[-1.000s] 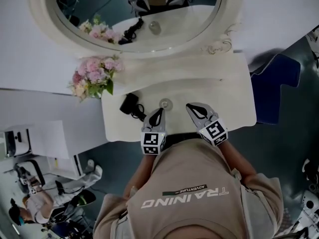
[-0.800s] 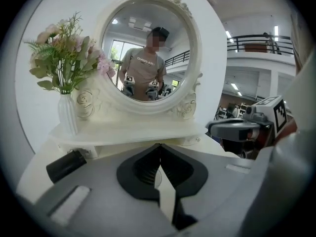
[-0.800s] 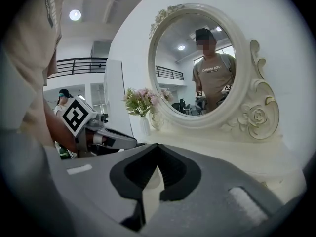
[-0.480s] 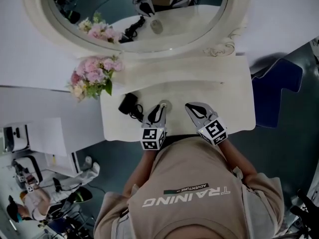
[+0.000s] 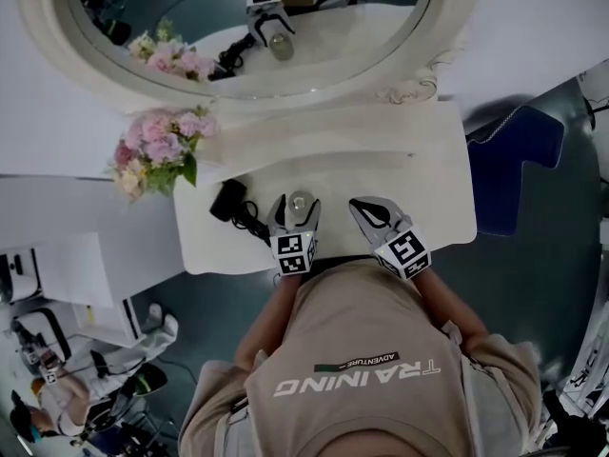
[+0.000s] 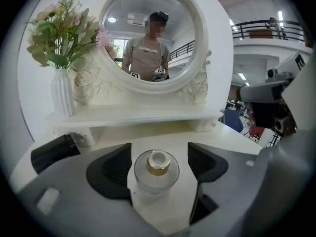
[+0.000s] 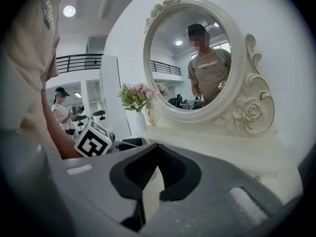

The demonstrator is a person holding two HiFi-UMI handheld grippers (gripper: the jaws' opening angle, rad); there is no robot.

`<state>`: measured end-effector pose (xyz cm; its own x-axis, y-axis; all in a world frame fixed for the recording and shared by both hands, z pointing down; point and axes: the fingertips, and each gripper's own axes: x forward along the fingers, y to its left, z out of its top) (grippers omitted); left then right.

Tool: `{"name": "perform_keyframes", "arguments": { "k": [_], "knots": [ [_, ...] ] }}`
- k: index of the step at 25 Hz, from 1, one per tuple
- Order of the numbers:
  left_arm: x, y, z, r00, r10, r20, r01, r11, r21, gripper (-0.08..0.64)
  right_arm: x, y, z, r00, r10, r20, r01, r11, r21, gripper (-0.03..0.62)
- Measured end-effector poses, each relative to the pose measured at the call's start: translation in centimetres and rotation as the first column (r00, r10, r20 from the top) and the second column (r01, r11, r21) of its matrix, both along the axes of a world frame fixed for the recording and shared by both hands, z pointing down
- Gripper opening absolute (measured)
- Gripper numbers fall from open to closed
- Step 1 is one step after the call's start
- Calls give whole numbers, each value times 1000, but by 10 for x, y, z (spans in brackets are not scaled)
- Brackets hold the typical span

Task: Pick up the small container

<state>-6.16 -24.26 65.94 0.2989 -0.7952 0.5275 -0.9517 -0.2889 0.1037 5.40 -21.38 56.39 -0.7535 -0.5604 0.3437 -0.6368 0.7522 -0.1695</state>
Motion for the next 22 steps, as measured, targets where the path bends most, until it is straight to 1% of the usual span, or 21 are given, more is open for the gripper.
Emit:
{"name": "perform_keyframes", "arguments": {
  "k": [4,6,8,11,15,17,22],
  "knots": [
    [-5,-2,19,998,-63,-2,63,998,-5,377,5,3,2,1000,6,-12,-6,1000,-11,3],
    [-7,-2,29,997,-78,-12,78,997,-12,395,6,3,2,1000,7,-19,-7,1000,-15,3],
    [-5,-2,37,997,-71,-11,71,997,-14,399,8,3,4,1000,5,-26,-6,1000,-19,3],
    [-1,-4,43,999,-52,13,52,999,-4,379,9,2,5,999,3,-35,-4,1000,-25,3],
    [1,-8,57,998,-61,13,62,998,-19,374,11,2,7,999,4,-40,-6,1000,-30,3],
    [2,-11,59,998,-64,10,64,998,-11,377,12,2,7,999,5,-42,-6,999,-34,3],
    [1,-15,64,996,-76,37,76,997,13,374,13,4,9,999,8,-47,-10,999,-40,3]
  ]
}}
